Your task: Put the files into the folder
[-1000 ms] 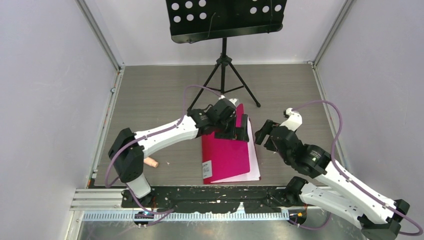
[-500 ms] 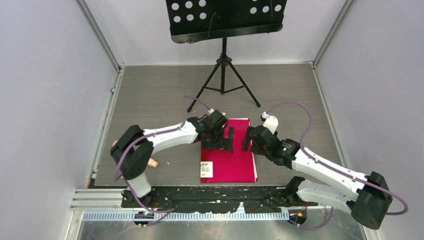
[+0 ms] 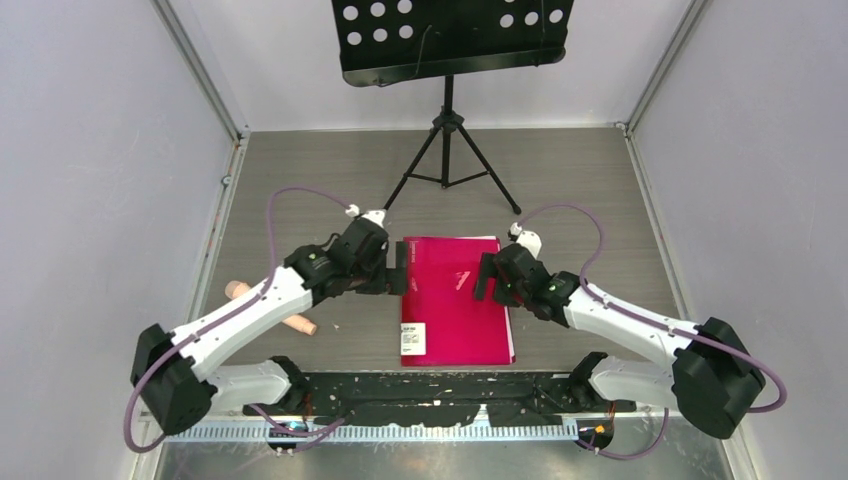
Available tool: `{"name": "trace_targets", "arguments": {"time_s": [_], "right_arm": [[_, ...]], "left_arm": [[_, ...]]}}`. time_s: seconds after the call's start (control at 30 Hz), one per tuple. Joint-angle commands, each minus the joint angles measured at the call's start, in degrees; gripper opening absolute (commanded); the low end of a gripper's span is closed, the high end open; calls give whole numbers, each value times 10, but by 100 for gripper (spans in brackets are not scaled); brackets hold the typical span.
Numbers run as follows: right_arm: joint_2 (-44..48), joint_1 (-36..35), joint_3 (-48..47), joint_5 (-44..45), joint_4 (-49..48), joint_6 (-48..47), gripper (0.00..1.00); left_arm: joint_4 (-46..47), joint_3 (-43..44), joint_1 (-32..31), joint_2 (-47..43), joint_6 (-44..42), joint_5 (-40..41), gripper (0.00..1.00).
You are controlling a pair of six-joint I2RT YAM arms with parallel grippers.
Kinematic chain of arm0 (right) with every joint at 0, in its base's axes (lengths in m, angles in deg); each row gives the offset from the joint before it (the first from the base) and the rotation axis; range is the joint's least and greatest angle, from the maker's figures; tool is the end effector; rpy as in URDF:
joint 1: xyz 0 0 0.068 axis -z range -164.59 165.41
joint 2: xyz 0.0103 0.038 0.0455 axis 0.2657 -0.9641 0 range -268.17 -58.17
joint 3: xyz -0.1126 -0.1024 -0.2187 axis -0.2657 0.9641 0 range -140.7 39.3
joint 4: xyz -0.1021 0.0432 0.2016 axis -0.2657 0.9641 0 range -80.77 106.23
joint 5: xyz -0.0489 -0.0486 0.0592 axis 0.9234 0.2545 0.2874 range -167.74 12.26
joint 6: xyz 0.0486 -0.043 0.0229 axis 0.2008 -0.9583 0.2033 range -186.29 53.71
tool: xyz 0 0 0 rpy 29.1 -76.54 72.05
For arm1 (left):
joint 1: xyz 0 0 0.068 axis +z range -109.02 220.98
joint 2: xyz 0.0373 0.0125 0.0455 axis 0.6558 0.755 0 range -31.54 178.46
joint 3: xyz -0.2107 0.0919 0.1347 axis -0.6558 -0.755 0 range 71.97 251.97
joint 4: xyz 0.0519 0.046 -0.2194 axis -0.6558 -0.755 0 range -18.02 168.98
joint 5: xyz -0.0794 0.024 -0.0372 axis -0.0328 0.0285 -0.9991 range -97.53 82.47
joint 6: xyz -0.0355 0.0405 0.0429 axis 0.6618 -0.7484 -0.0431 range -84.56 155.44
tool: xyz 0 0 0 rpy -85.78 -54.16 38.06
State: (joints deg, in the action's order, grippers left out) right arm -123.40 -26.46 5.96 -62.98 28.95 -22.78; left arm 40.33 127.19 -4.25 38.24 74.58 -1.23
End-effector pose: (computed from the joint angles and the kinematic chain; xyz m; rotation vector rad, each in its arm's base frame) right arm 0.1603 0.1246 0.1865 0.1462 2.4575 0.3464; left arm 0.1648 -0.1576 0.2564 0.0890 2.5542 -0.4664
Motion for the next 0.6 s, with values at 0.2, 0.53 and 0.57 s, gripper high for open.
{"name": "trace_targets", "arguments": {"time_s": [0.2, 0.53, 0.57], "right_arm": [[69, 2, -40, 3, 25, -43, 94], [129, 2, -45, 29, 67, -42, 95], [131, 1, -46, 29, 70, -42, 95]], "left_arm": [[-85, -30, 23, -109, -35, 112, 100], [-69, -35, 30, -115, -43, 89, 100], [-69, -34, 30, -114, -43, 85, 100]]}}
